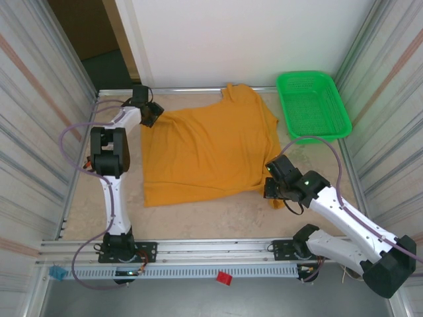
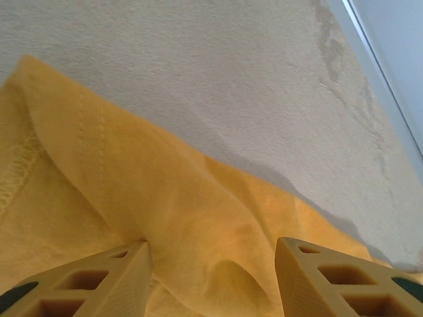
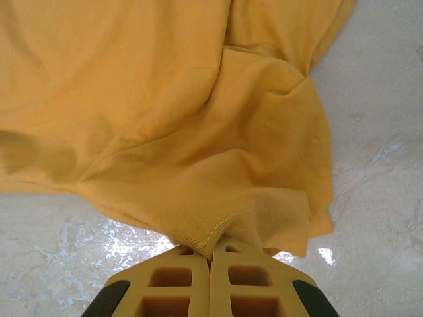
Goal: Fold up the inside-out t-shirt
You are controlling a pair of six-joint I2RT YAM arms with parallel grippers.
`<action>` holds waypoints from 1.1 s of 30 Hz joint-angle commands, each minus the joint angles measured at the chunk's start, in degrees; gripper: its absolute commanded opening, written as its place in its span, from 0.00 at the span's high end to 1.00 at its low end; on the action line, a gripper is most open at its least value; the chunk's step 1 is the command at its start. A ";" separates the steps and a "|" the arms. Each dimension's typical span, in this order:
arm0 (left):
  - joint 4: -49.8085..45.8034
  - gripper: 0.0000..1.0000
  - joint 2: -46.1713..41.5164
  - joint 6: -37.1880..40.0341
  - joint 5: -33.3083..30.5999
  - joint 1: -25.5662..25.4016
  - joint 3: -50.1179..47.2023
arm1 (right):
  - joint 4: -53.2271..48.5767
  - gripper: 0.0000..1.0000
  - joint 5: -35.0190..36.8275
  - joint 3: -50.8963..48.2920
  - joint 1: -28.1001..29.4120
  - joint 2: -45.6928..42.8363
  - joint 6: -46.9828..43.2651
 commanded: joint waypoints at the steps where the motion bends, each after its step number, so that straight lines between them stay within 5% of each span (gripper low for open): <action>1: -0.82 0.49 0.36 -1.71 -3.18 0.08 1.10 | -0.72 1.00 0.43 -0.72 -0.55 -1.13 0.84; 7: -1.35 0.53 1.98 -2.20 -3.13 -0.03 2.13 | -0.82 1.00 0.69 -0.72 -0.65 -1.20 0.73; 12: -3.10 1.00 4.99 0.46 -3.04 0.97 7.93 | -1.08 1.00 0.87 -0.77 -0.83 -1.46 0.88; 25: -10.51 1.00 14.40 6.48 3.33 6.27 33.64 | -1.45 1.00 1.42 -1.20 -1.22 -1.25 1.36; 26: -10.42 0.94 15.18 6.84 4.01 6.56 34.54 | -1.42 1.00 1.39 -1.18 -1.27 -1.25 1.37; 29: -9.57 0.57 15.04 6.89 7.51 7.78 33.42 | -1.43 1.00 1.31 -1.00 -1.22 -1.28 1.41; 33: -9.57 0.45 6.28 10.77 5.46 7.99 22.11 | -0.68 1.00 1.06 -0.99 -1.23 -1.64 1.41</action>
